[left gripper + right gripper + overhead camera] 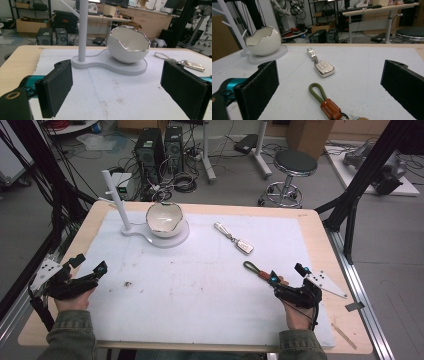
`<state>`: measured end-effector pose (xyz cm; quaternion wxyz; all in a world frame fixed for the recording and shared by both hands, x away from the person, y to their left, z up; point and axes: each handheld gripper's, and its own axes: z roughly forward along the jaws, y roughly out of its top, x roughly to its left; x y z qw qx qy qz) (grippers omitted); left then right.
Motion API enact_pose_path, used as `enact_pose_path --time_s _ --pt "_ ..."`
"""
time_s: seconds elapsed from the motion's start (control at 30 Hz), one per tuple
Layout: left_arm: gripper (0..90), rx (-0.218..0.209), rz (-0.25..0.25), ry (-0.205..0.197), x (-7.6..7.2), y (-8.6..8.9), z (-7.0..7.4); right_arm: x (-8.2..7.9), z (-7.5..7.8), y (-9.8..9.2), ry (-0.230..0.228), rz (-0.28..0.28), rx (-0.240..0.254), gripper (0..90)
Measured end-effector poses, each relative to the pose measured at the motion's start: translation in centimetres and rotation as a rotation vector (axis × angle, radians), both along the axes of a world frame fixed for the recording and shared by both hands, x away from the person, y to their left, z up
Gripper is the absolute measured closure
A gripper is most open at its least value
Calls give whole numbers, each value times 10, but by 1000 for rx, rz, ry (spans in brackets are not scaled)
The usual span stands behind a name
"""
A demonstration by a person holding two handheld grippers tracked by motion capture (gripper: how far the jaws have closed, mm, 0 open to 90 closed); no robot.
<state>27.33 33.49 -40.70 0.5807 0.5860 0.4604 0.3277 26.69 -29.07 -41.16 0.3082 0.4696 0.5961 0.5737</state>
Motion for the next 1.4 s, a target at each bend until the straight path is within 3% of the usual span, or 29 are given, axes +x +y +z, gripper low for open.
enact_pose_path --time_s 0.23,0.6,0.8,1.1,1.2,1.4 --pt "111 -35 11 -15 -3 4 0 1 0 1 4 6 0 5" --pt "112 -10 11 -4 0 2 -1 -1 1 1 8 3 8 5" --pt "111 1 15 5 -1 2 -1 2 1 2 36 15 14 5" --pt "111 -9 6 12 -2 1 -1 10 5 11 81 37 -50 5" --pt "112 -3 4 12 -1 1 -1 14 9 17 96 58 -96 5" --pt "111 3 0 13 -1 1 -1 22 12 24 132 94 -124 5"
